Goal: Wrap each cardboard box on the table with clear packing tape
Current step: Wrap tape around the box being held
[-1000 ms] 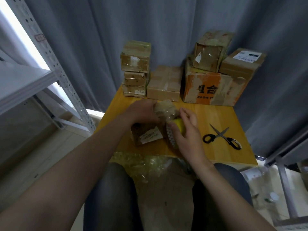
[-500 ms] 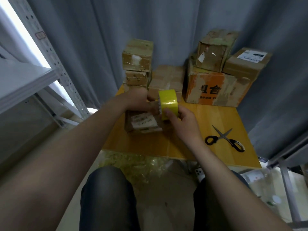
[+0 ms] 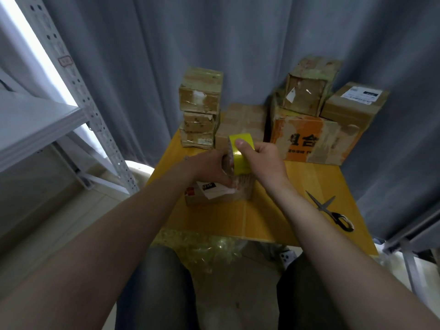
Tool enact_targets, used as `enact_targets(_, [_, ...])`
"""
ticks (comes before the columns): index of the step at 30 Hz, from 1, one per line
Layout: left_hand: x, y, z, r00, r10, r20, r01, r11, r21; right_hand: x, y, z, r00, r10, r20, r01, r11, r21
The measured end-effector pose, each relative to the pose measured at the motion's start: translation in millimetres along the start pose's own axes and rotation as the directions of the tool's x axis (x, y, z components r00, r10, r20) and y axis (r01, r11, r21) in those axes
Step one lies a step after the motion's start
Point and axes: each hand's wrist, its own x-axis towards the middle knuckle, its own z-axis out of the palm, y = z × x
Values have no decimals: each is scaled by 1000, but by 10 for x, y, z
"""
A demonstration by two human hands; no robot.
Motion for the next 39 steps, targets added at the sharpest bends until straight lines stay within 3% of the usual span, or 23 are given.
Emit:
enact_targets(4, [19, 13, 21, 1000, -25, -2, 25, 999, 48, -350, 8, -107, 996, 83, -31, -80, 993, 90])
enact_targets(10, [8, 42, -5, 1000, 0, 2, 0, 1000, 29, -926, 264, -45, 962, 252, 105, -264, 957, 122])
enact_targets(13, [28, 32, -13, 1000, -2, 18, 1, 997, 75, -940, 417, -3, 932, 342, 116, -359, 913, 195])
enact_targets(15, [17, 36, -12, 1000, 6, 24, -7, 997, 80, -842, 476, -6, 919, 383, 96, -393, 907, 150])
enact_targets(17, [5, 39, -3, 1000, 19, 3, -19, 997, 72, -766, 537, -41, 940, 340, 40, -340, 940, 2])
enact_targets(19, [-9, 37, 15, 999, 29, -26, -27, 996, 86, -737, 508, -103, 993, 113, -33, -118, 973, -198])
enact_targets(21, [-21, 46, 23, 999, 29, -28, -24, 988, 153, -691, 397, -133, 985, -148, 92, 172, 899, -402])
enact_targets(23, [-24, 45, 23, 1000, 14, -16, -10, 977, 212, -578, 276, -79, 930, -148, 335, 311, 804, -507])
enact_targets(25, [-21, 21, 24, 1000, -2, 1, 2, 969, 248, -418, 227, 17, 880, -9, 475, 330, 730, -598])
enact_targets(30, [-65, -6, 36, 995, 95, -9, -91, 977, 192, 120, 212, 206, 890, 145, 431, 264, 607, -750])
enact_targets(39, [-85, 11, 35, 997, 77, -31, -72, 986, 148, 309, 262, 248, 905, 174, 388, 201, 629, -751])
